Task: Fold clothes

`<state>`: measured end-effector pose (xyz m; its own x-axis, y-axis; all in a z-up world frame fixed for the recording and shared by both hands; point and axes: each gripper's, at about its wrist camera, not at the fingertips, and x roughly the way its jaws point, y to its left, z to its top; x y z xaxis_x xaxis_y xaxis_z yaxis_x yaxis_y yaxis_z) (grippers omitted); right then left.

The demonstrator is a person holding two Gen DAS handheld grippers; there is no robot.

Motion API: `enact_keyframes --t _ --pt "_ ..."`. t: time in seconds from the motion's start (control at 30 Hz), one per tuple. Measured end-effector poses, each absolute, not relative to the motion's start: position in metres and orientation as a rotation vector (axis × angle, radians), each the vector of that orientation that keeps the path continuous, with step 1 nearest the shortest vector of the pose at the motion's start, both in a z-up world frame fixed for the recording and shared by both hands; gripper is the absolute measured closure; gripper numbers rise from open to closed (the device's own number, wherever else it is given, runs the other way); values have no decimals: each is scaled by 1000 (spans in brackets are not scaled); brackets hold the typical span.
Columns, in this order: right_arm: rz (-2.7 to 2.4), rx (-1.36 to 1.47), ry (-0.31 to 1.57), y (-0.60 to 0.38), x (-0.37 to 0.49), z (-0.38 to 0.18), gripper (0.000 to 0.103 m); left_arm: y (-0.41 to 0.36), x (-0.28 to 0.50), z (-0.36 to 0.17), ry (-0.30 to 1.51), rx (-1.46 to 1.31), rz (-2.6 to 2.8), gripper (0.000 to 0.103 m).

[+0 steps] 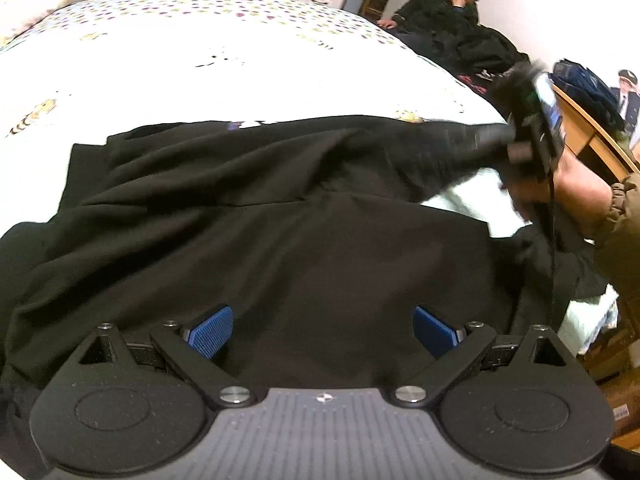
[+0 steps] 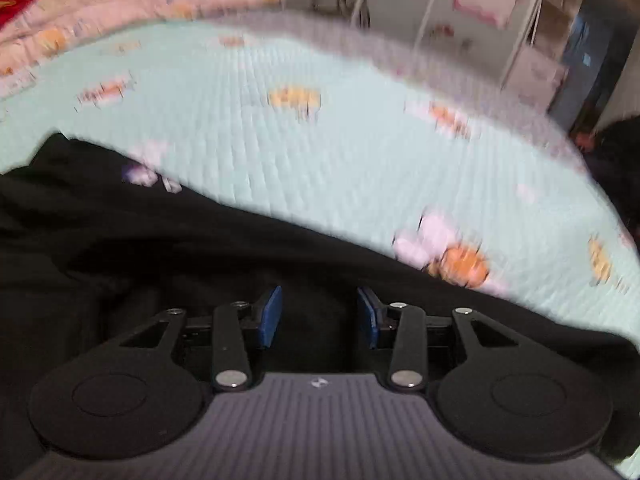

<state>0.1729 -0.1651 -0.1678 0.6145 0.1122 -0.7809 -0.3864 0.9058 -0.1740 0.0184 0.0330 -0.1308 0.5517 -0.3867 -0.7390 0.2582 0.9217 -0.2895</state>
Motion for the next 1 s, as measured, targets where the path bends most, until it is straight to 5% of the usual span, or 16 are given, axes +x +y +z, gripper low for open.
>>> enact_keyframes --t 0.2,0.4,0.6,0.8,1.0 --pt "302 -375 1174 -199 140 -162 62 42 18 -134 902 -198 -401 6" --pt "291 -161 924 -196 167 -119 57 41 13 -120 845 -148 -393 6" --pt "367 -315 798 -151 220 -136 54 62 36 -93 733 -99 -274 5" --pt "365 -332 1210 -181 220 -164 54 69 88 -105 765 -60 -172 9" --pt "350 -270 1204 -208 166 -166 52 70 103 -93 710 -51 -136 7"
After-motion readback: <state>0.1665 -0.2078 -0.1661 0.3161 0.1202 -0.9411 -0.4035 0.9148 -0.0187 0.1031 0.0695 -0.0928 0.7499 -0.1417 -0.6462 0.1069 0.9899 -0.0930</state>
